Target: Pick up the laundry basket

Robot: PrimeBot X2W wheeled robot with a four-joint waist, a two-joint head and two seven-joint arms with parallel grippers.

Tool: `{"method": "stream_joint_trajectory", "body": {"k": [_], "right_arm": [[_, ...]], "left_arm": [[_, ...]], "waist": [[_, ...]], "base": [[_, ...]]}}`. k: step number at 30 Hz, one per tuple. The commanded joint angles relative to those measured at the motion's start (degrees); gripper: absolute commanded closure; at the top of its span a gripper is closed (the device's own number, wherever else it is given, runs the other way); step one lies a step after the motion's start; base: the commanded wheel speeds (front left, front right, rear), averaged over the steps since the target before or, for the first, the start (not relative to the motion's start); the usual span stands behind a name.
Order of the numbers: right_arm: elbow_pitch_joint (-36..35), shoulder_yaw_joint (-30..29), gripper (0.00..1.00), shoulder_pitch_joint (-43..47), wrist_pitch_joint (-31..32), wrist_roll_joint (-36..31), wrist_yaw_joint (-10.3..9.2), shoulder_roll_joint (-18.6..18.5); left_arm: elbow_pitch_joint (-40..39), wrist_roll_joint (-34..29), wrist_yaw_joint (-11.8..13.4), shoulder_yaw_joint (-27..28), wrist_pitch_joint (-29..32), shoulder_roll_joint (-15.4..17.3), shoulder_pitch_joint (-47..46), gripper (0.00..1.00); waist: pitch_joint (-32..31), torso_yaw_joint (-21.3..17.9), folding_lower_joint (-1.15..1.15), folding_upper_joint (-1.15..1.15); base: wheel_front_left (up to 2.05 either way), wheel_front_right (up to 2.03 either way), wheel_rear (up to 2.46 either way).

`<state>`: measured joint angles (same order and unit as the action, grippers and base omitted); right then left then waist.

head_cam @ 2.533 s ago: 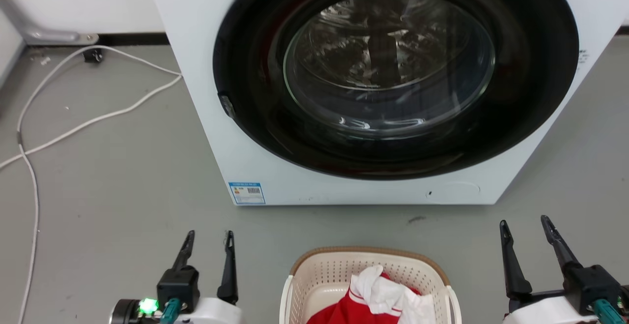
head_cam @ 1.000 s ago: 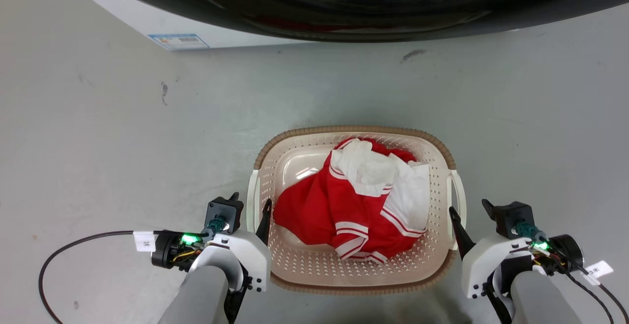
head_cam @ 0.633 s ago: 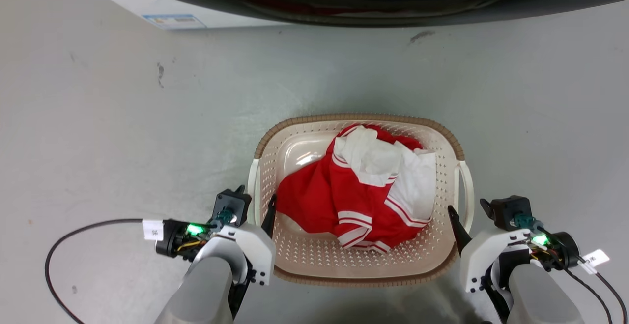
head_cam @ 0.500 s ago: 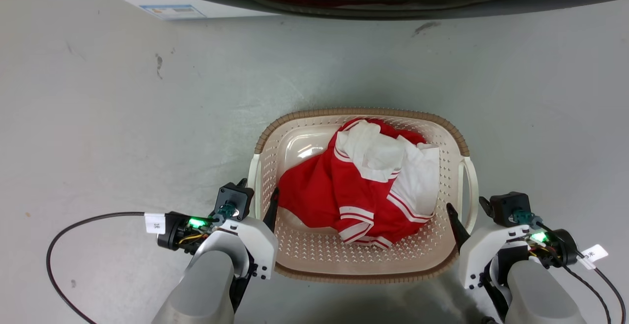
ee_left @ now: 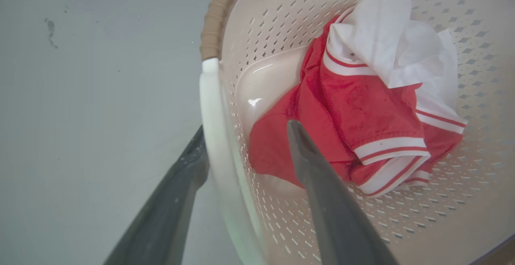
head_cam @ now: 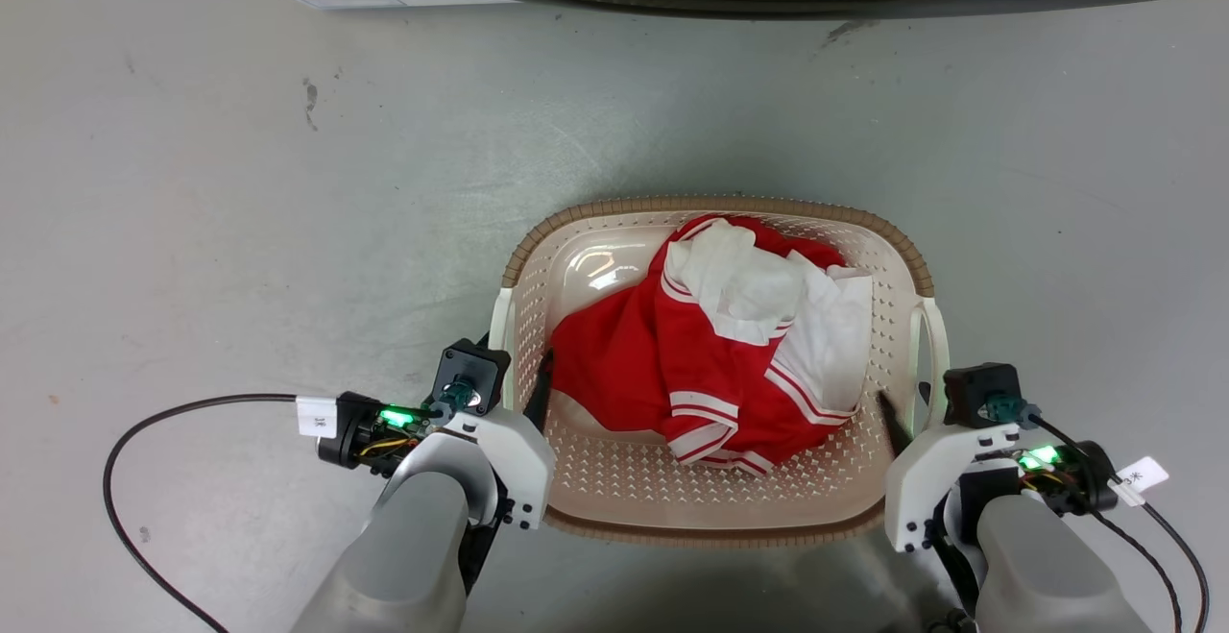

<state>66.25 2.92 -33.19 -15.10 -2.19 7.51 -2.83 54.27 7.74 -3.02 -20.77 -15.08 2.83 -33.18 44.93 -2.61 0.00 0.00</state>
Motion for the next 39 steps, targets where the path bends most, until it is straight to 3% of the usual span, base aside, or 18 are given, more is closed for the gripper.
{"method": "stream_joint_trajectory", "body": {"k": [1, 13, 25, 39], "right_arm": [[0.7, 0.7, 1.0, -1.3, -0.1, 1.3, -0.03, -0.1], [2.5, 3.5, 1.0, -0.9, -0.1, 3.1, 0.06, 0.4], [5.8, 8.8, 1.0, 0.8, 0.3, 5.5, 0.12, 0.7], [7.0, 14.8, 1.0, 1.7, 5.2, 7.9, 0.12, 0.6]], "left_arm": [[0.4, 0.4, -0.2, -0.4, -0.1, 0.1, -0.9, 1.0], [2.8, 2.8, -2.3, -4.4, -0.1, -0.5, 0.2, 1.0], [11.0, 8.7, -4.2, -12.4, 0.5, -0.7, 1.2, 1.0], [16.5, 15.6, -4.8, -17.2, 4.9, -0.6, 1.5, 1.0]], "waist": [[0.0, 0.1, 0.0, 0.0], [-3.0, 0.4, 0.0, 0.0], [-13.1, 1.4, 0.0, 0.0], [-23.9, 2.3, 0.0, 0.0]], "base": [[0.0, 0.0, 0.0], [0.0, 0.0, 0.0], [0.0, 0.0, 0.0], [0.0, 0.0, 0.0]]}}
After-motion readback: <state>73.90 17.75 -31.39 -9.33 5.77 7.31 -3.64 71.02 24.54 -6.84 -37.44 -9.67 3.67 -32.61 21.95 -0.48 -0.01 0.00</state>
